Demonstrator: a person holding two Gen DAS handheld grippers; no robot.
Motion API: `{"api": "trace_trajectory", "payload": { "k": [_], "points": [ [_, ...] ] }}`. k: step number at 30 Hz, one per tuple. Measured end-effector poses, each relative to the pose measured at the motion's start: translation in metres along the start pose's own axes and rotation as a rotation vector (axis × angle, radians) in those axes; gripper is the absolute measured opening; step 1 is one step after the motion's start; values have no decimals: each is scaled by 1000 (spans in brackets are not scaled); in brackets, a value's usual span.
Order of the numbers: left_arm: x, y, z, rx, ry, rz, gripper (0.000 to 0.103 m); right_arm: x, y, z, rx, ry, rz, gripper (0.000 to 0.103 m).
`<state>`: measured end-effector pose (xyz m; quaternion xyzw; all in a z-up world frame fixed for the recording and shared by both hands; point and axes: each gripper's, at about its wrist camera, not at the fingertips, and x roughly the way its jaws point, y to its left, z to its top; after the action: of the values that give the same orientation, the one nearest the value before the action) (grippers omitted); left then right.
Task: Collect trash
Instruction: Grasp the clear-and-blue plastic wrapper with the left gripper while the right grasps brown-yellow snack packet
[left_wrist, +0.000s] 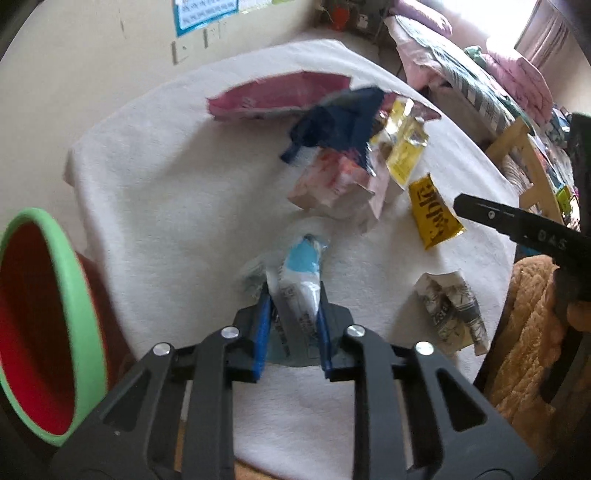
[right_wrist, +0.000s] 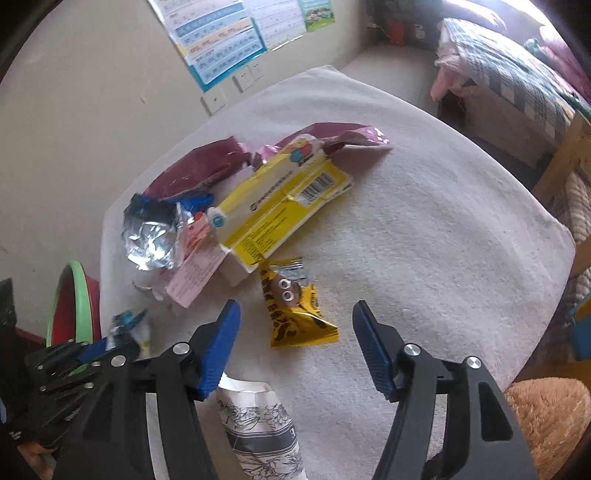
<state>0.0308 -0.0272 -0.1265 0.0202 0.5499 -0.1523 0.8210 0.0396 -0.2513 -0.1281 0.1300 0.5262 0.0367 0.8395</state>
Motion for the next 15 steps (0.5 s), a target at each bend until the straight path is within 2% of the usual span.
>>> {"api": "trace_trajectory", "payload": {
  "k": [6,9,11,12,13,15],
  "points": [
    [1,12,0,-27,-1,8,22,13,6,5,-22,17,-20,61],
    [10,12,-2,-33,22,7,32,22,11,4,-49,38,-29,61],
    [15,9,-4,-27,32,9,41,27,11,1,-49,53,-32,58],
    [17,9,-6,-19,34,11,50,30,10,0,-46,63,-31,53],
    [18,8,-7,-11,37,12,52,32,9,0,-44,68,-32,45],
    [21,6,-8,3,46,17,52,31,6,-2,-39,63,-34,40]
  ]
}}
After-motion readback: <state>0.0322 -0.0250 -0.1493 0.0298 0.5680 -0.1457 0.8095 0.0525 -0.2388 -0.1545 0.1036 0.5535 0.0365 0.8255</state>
